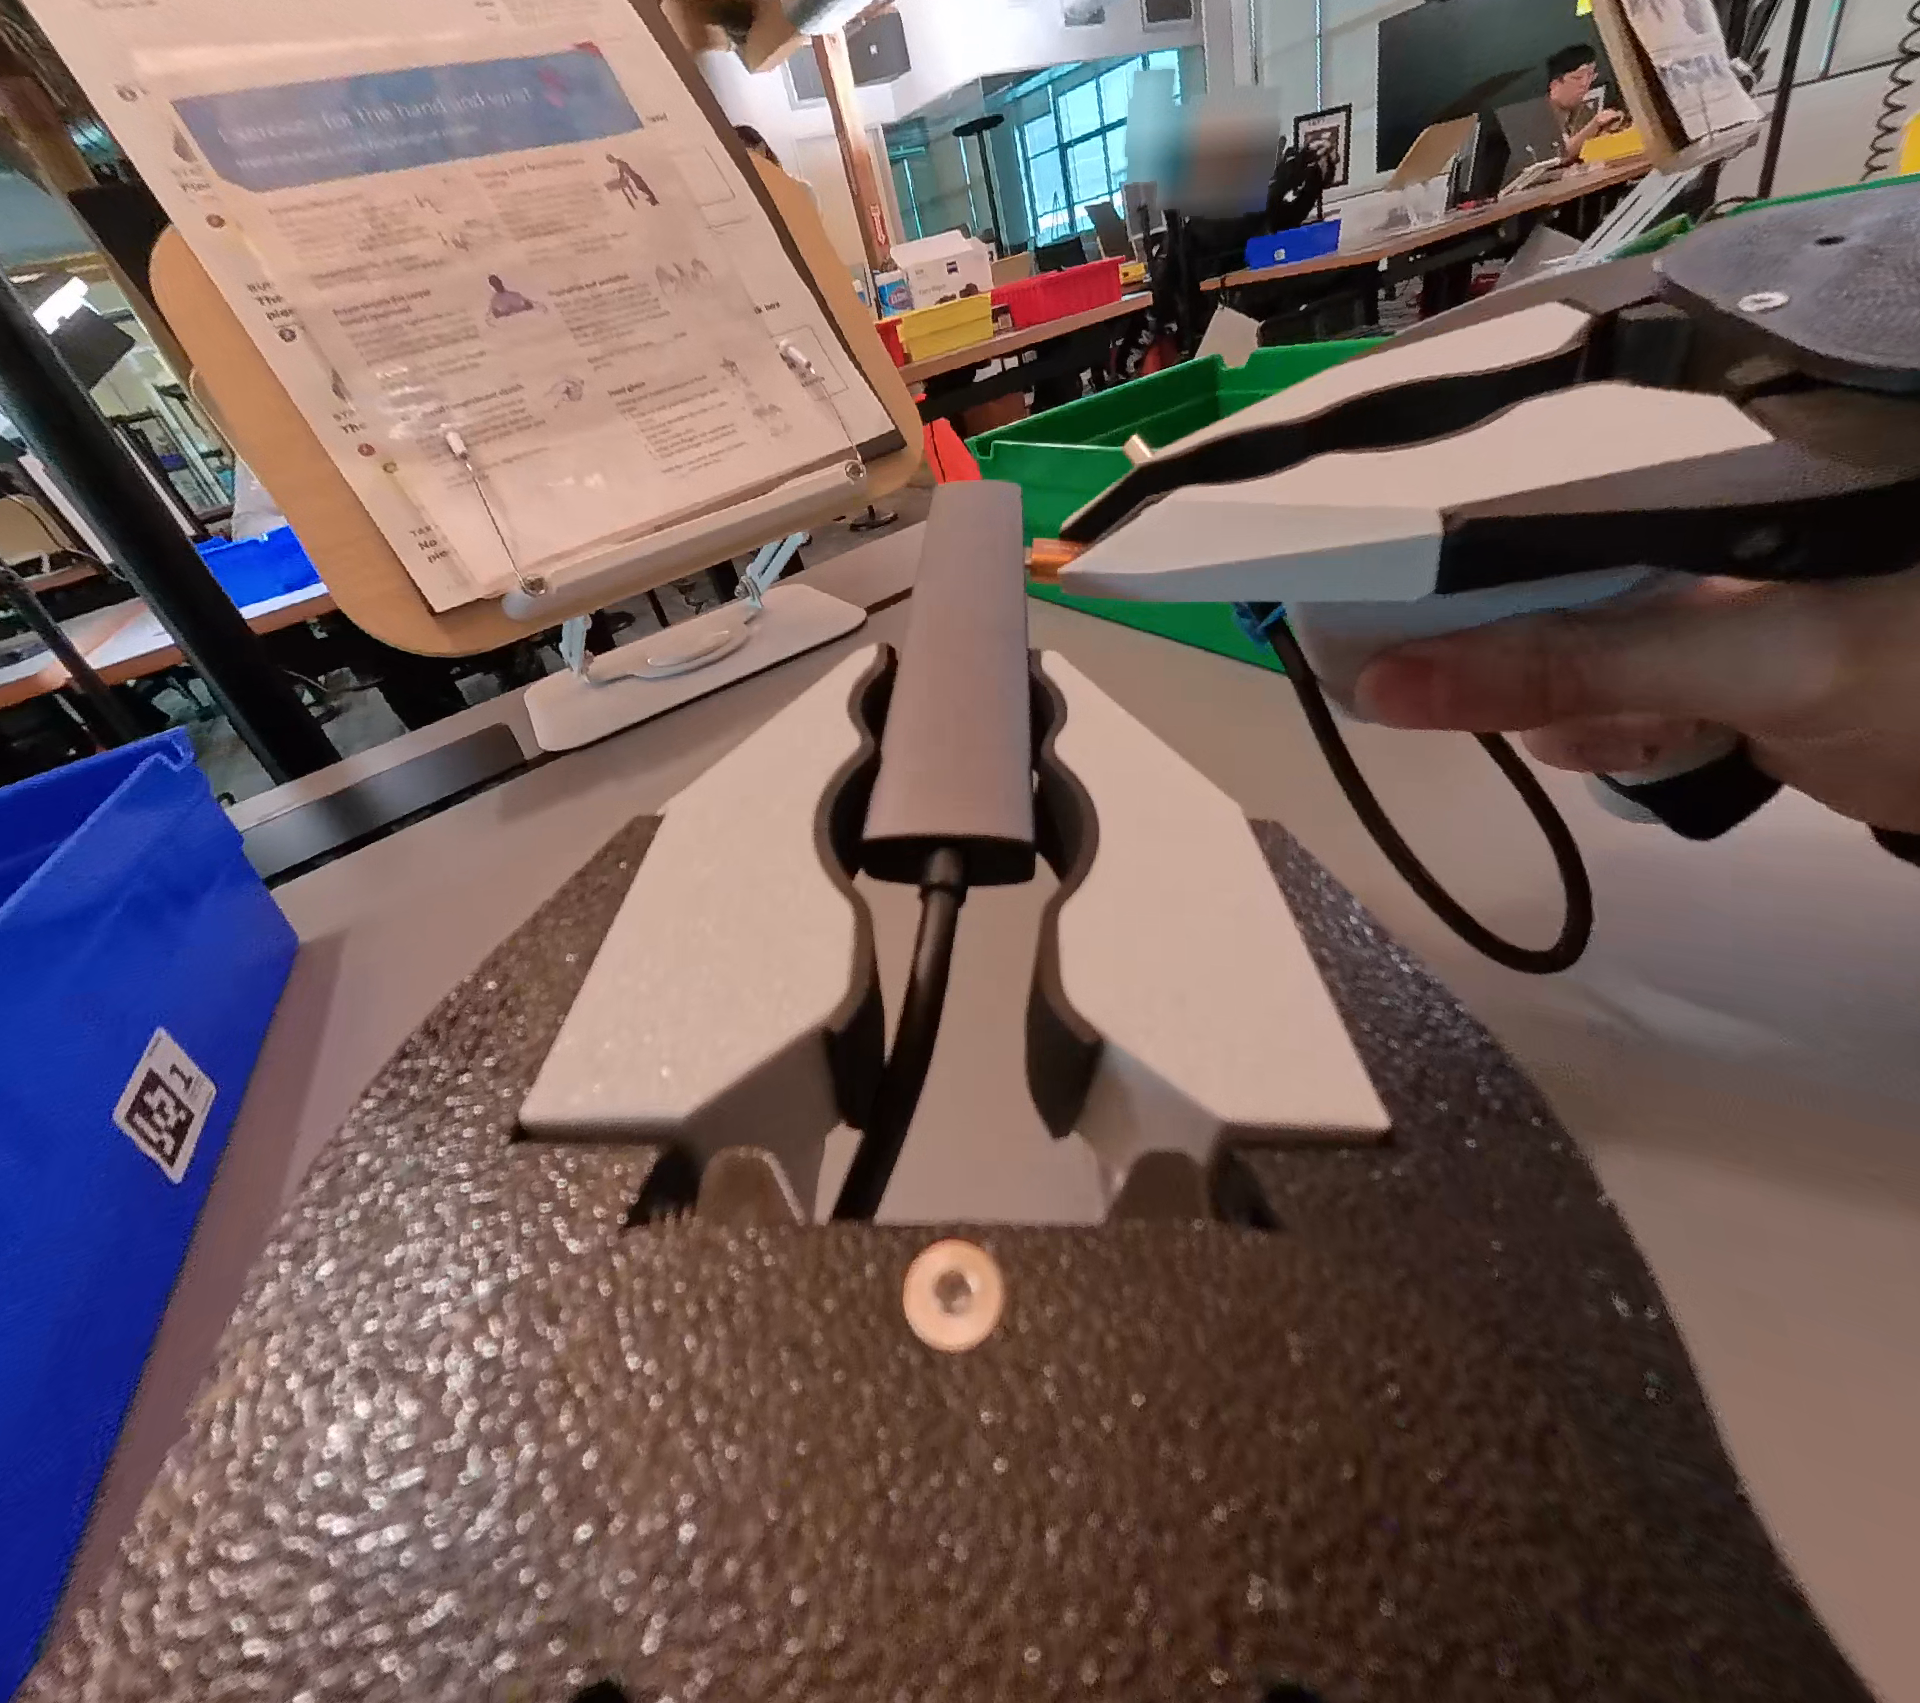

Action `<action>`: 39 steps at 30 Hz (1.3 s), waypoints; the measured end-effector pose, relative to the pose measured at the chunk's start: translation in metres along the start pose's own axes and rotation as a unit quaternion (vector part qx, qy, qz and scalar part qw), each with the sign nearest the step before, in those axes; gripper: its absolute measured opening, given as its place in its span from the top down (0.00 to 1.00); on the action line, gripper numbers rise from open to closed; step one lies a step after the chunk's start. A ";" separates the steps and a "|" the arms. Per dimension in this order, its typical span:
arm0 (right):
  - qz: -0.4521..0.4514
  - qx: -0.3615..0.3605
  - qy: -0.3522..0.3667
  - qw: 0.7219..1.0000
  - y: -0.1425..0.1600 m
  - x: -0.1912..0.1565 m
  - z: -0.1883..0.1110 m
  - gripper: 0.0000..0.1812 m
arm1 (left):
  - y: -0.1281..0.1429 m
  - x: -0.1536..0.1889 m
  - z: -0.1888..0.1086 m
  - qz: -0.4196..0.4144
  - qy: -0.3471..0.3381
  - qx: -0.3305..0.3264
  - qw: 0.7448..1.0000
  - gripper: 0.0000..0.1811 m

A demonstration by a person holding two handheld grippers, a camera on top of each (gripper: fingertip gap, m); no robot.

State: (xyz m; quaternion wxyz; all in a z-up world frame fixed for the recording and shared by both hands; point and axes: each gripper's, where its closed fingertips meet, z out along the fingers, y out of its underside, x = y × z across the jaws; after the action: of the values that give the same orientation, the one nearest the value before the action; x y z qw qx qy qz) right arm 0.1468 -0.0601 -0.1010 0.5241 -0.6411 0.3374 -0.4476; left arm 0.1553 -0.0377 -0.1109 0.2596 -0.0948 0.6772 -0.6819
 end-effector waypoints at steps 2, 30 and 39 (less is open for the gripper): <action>0.001 -0.004 -0.002 1.000 0.002 0.000 0.000 0.94 | 0.001 0.000 0.001 -0.008 0.004 -0.001 1.000 0.88; 0.072 0.003 0.019 0.997 0.010 0.004 -0.001 0.94 | -0.003 0.013 0.003 0.012 0.011 0.007 1.000 0.88; 0.043 0.037 0.033 0.998 0.003 0.005 -0.003 0.94 | -0.001 0.010 0.003 -0.026 0.018 0.008 0.999 0.88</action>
State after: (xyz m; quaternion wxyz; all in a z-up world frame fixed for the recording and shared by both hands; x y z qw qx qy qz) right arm 0.1457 -0.0663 -0.1032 0.5548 -0.5909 0.3650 -0.4582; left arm 0.1476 -0.0455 -0.1117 0.2303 -0.0986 0.6732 -0.6958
